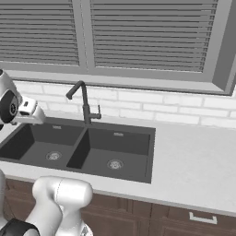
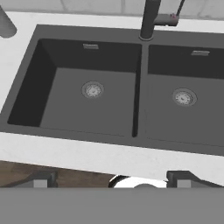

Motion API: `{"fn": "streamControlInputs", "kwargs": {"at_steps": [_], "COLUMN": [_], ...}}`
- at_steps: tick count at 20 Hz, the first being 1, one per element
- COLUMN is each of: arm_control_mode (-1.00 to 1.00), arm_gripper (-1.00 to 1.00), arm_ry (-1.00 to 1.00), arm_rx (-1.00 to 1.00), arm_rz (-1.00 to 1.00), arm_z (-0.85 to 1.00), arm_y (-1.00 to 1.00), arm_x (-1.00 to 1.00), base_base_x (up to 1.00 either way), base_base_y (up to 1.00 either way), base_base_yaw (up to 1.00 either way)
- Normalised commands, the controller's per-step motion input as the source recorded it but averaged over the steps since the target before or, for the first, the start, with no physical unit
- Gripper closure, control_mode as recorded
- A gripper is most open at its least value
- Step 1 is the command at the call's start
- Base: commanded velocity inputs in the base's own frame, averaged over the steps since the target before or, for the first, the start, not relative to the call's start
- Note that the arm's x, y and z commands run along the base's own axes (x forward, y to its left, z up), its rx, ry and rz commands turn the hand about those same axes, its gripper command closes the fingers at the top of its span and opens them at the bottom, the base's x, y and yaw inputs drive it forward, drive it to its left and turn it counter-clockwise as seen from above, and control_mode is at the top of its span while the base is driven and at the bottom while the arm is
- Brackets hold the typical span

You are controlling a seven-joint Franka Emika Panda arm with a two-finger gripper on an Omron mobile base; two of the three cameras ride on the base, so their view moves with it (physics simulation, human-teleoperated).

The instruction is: Pick the pan and sponge and place them into the sink. Then turn on the water.

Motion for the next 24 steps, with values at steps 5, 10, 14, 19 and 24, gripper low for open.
{"fn": "streamControlInputs", "kwargs": {"at_steps": [5, 10, 14, 19, 24], "arm_control_mode": [-1.0, -1.0, -1.0, -1.0, -1.0], "arm_gripper": [-1.0, -1.0, -1.0, -1.0, -1.0], "arm_ry": [0.0, 0.01, 0.01, 0.02, 0.07], "arm_rx": [0.0, 0.0, 0.0, 0.0, 0.0], "arm_rz": [-0.01, -0.02, -0.04, -0.05, -0.05], "arm_z": [-0.26, -0.25, -0.31, -0.32, -0.35], "arm_y": [0.85, 0.91, 0.99, 0.92, 0.77], "arm_x": [-0.1, -0.03, 0.0, 0.0, 0.0], "base_base_x": [0.0, 0.0, 0.0, 0.0, 0.0], "base_base_y": [0.0, 0.0, 0.0, 0.0, 0.0], "base_base_yaw": [0.0, 0.0, 0.0, 0.0, 0.0]}}
